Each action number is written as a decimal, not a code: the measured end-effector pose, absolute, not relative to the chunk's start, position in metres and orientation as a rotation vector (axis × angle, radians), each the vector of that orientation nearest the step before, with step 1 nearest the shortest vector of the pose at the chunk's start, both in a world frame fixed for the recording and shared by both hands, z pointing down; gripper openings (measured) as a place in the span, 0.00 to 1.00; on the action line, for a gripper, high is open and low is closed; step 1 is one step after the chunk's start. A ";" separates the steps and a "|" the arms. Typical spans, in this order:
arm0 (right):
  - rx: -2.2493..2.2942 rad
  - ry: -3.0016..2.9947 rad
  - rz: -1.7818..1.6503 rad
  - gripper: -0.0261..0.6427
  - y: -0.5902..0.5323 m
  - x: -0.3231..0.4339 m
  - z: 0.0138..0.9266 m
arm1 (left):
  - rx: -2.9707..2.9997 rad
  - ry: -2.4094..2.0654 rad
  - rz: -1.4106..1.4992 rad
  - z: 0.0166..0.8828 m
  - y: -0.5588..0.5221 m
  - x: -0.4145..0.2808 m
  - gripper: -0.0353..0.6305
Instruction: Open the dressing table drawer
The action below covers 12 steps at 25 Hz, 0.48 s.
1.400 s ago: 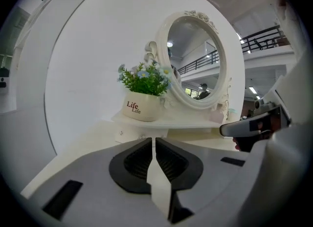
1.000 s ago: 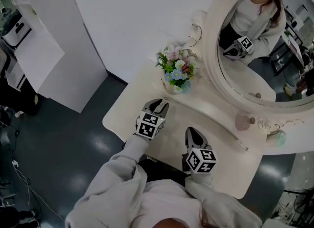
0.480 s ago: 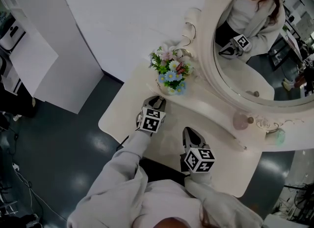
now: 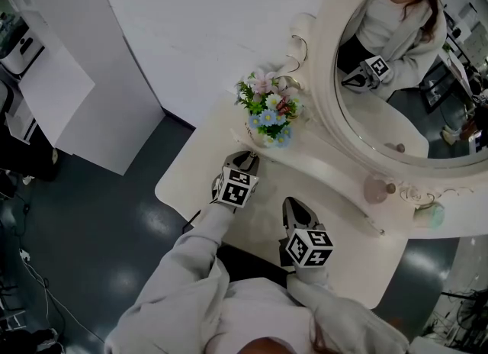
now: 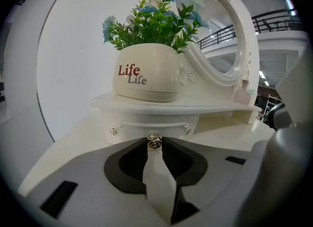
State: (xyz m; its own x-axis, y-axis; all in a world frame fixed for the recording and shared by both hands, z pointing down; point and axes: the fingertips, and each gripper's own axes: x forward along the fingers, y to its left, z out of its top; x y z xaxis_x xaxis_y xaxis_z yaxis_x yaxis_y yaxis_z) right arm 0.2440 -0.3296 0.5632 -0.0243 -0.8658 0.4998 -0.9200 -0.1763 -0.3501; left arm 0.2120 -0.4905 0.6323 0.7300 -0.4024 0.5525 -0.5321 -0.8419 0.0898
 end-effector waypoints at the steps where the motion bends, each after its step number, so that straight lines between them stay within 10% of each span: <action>1: 2.128 -1.964 0.976 0.09 -0.330 0.243 0.563 | 2.695 -0.738 0.780 0.632 -0.490 0.211 0.21; 12: 2.115 -1.979 0.961 0.09 -0.328 0.237 0.561 | 2.683 -0.732 0.785 0.634 -0.481 0.202 0.21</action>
State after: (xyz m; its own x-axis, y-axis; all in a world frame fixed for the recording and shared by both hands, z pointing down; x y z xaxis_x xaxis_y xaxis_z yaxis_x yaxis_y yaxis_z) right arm 0.2373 -0.3282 0.5609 -0.0377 -0.8687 0.4939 -0.9252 -0.1564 -0.3457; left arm 0.2020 -0.4812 0.6341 0.7285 -0.3952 0.5595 -0.5304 -0.8424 0.0956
